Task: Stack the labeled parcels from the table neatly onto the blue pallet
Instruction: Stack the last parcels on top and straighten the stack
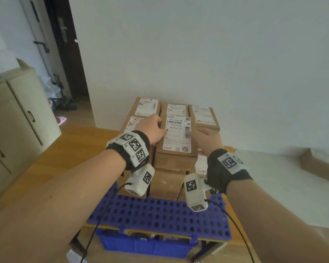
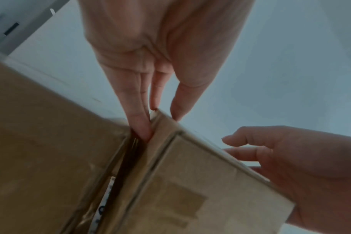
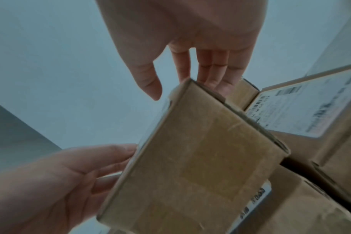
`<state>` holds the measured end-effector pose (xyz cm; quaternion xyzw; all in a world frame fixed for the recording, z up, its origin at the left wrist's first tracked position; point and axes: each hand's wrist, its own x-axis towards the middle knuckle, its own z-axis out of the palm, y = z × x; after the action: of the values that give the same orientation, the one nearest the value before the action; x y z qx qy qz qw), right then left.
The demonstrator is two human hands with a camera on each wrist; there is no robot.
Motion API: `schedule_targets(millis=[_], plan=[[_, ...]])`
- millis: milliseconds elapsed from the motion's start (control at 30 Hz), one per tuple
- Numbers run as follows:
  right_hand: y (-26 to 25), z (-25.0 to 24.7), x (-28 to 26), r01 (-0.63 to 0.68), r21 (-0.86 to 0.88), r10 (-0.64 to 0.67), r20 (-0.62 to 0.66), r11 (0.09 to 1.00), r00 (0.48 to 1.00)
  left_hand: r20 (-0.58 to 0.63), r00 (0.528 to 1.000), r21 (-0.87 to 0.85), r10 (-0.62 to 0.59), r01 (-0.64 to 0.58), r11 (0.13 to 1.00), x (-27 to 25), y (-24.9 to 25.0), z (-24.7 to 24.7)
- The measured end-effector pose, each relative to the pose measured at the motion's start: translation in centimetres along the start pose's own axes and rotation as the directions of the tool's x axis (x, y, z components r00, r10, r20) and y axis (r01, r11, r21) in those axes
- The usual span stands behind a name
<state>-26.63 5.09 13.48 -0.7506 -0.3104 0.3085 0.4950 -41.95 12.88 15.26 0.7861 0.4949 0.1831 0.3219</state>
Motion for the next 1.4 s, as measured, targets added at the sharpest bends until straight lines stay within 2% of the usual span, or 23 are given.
schedule_targets(millis=[167, 267, 333, 400, 467, 533, 600, 700, 1400], plan=[[1.0, 0.8, -0.1, 0.002, -0.12, -0.003, -0.006, 0.993, 1.0, -0.028, 0.999, 0.053, 0.047, -0.045, 0.998, 0.2, -0.9, 0.2], [1.0, 1.0, -0.3, 0.058, -0.235, -0.058, 0.006, 0.97, 0.998, -0.101, 0.99, 0.074, 0.094, -0.087, 0.993, 0.1, -1.4, 0.3], [0.5, 1.0, -0.5, 0.131, -0.312, -0.118, 0.06, 0.941, 0.991, -0.147, 0.98, 0.093, 0.132, -0.119, 0.989, 0.2, -1.8, 0.2], [0.3, 1.1, -0.5, 0.205, -0.393, -0.149, 0.168, 0.896, 0.974, -0.176, 0.973, 0.144, 0.148, -0.124, 0.982, 0.6, -2.6, -0.2], [0.4, 1.6, -0.4, 0.262, -0.527, -0.127, 0.279, 0.809, 0.952, -0.191, 0.973, 0.238, 0.128, -0.08, 0.968, 1.2, -3.5, -0.6], [0.7, 1.9, -0.3, 0.274, -0.597, -0.09, 0.32, 0.754, 0.943, -0.165, 0.985, 0.358, 0.049, 0.013, 0.934, 1.7, -4.4, -0.6], [0.6, 1.8, -0.3, 0.266, -0.587, -0.081, 0.321, 0.765, 0.943, -0.094, 0.995, 0.419, -0.028, 0.065, 0.906, 1.9, -5.1, -0.6], [0.2, 1.2, -0.3, 0.259, -0.583, -0.08, 0.315, 0.77, 0.946, -0.042, 0.998, 0.444, -0.046, 0.06, 0.894, 2.0, -5.7, -0.3], [0.1, 2.3, -0.4, 0.265, -0.626, -0.089, 0.298, 0.734, 0.95, -0.006, 1.0, 0.467, -0.005, 0.007, 0.884, 2.1, -6.1, -0.5]])
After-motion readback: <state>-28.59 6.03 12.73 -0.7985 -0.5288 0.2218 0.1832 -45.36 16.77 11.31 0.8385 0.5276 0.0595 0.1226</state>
